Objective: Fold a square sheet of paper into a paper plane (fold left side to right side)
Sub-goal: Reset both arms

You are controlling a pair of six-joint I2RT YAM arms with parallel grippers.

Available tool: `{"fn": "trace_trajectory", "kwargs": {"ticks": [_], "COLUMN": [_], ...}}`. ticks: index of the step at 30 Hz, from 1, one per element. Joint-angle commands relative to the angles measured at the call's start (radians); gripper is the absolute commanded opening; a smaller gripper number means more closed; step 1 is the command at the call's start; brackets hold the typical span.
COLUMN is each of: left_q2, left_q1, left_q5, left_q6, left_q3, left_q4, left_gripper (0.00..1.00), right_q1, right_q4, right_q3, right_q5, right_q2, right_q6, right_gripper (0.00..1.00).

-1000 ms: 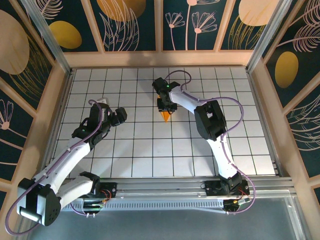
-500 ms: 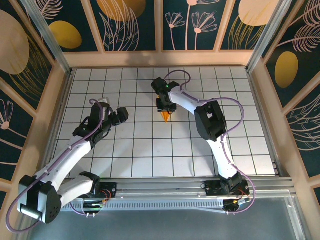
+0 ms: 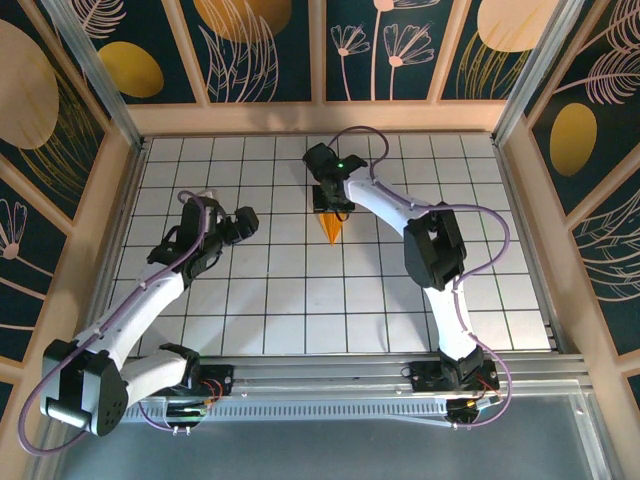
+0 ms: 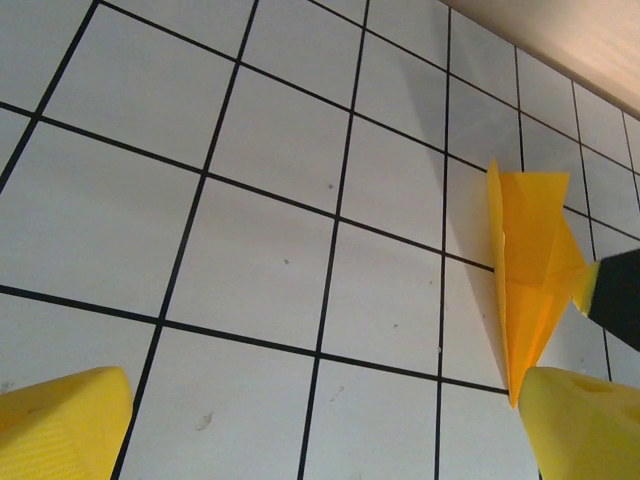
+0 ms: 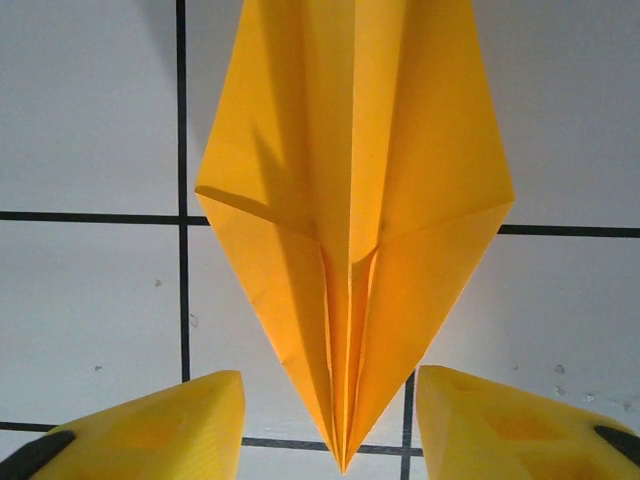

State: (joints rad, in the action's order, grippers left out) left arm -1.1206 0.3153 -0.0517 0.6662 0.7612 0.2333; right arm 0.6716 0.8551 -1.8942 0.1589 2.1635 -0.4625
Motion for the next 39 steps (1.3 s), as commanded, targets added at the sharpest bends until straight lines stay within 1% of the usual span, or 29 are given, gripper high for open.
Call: {"fn": "trace_trajectory", "kwargs": {"ticks": [1, 5, 8, 14, 17, 20, 24, 28, 31, 34, 37, 39], "left_q2": [-0.01, -0.008, -0.008, -0.009, -0.003, 0.009, 0.061, 0.14, 0.2, 0.239, 0.235, 0.212], "left_q1": [-0.043, -0.099, -0.123, -0.139, -0.14, -0.142, -0.142, -0.142, -0.142, -0.142, -0.142, -0.142], "left_q5": [0.039, 0.068, 0.05, -0.055, -0.111, -0.159, -0.246, -0.398, -0.521, -0.643, -0.687, -0.696], "left_q6": [0.016, 0.023, 0.021, -0.005, -0.011, -0.013, -0.029, -0.096, -0.182, -0.252, -0.364, -0.427], "left_q3": [0.015, -0.005, -0.01, -0.004, -0.005, -0.008, -0.048, -0.136, -0.239, -0.352, -0.456, -0.499], "left_q4": [-0.035, -0.068, -0.082, -0.092, -0.098, -0.108, -0.152, -0.246, -0.377, -0.535, -0.718, -0.811], "left_gripper": [0.99, 0.99, 0.99, 0.99, 0.99, 0.99, 0.99, 0.99, 0.99, 0.99, 0.99, 0.99], "right_q1": [0.008, 0.0, -0.014, -0.085, -0.133, -0.207, -0.294, -0.41, -0.499, -0.583, -0.655, -0.667], "right_q4": [-0.025, -0.136, -0.22, -0.384, -0.461, -0.535, -0.651, -0.847, -1.032, -1.268, -1.434, -1.51], "right_q3": [0.051, 0.182, 0.303, 0.57, 0.697, 0.821, 0.993, 1.196, 1.344, 1.501, 1.578, 1.598], "right_q5": [0.033, 0.037, 0.053, 0.085, 0.085, 0.071, 0.075, 0.067, 0.053, -0.002, -0.06, -0.068], "right_q2": [-0.077, -0.191, -0.295, -0.536, -0.658, -0.775, -0.92, -1.054, -1.12, -1.127, -1.065, -1.012], "right_q6": [0.02, 0.031, 0.039, 0.082, 0.107, 0.142, 0.205, 0.27, 0.295, 0.321, 0.316, 0.342], "right_gripper": [0.56, 0.68, 0.76, 0.87, 0.93, 0.99, 0.99, 0.99, 0.99, 0.99, 0.99, 0.99]}}
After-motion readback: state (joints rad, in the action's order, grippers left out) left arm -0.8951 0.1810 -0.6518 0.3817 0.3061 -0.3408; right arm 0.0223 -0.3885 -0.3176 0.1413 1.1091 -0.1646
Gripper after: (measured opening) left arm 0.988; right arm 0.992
